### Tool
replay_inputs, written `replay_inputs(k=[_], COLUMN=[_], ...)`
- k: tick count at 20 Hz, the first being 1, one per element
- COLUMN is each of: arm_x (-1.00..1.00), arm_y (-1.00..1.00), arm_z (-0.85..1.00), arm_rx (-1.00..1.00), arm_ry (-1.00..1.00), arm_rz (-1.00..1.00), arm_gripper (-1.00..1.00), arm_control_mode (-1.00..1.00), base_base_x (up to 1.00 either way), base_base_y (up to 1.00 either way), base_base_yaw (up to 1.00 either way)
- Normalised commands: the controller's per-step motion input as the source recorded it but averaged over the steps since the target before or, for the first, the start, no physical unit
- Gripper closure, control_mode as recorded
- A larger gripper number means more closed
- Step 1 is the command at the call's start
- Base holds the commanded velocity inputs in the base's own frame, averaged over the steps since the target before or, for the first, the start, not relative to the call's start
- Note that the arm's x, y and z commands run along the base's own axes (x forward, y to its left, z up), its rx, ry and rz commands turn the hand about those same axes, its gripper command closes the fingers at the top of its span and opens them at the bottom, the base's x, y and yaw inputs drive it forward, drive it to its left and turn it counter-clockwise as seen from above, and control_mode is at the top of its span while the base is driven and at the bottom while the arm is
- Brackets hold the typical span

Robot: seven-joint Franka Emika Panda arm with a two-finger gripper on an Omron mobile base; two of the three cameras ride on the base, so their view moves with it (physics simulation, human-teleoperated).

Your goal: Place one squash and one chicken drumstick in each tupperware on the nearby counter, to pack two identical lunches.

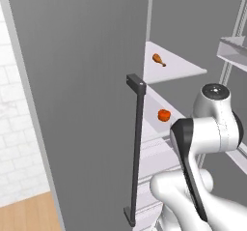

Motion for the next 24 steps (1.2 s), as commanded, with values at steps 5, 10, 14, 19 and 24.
replay_inputs(k=[5, 10, 14, 19, 24], arm_x=[0.1, 0.25, 0.25, 0.2, 0.12], arm_y=[0.0, 0.0, 0.0, 0.0, 0.0], arm_z=[0.04, 0.32, 0.86, 0.79, 0.46], arm_rx=[0.0, 0.0, 0.0, 0.0, 0.0], arm_ry=[-0.16, -0.42, -0.14, -0.03, -0.01], arm_rz=[0.0, 0.02, 0.01, 0.08, 0.09], arm_gripper=[-1.0, -1.0, -1.0, -1.0, -1.0], arm_control_mode=[-1.0, -1.0, -1.0, -1.0, -1.0], base_base_x=[0.05, 0.0, 0.0, 0.0, 0.0], base_base_y=[0.0, 0.0, 0.0, 0.0, 0.0], base_base_yaw=[0.0, 0.0, 0.0, 0.0, 0.0])
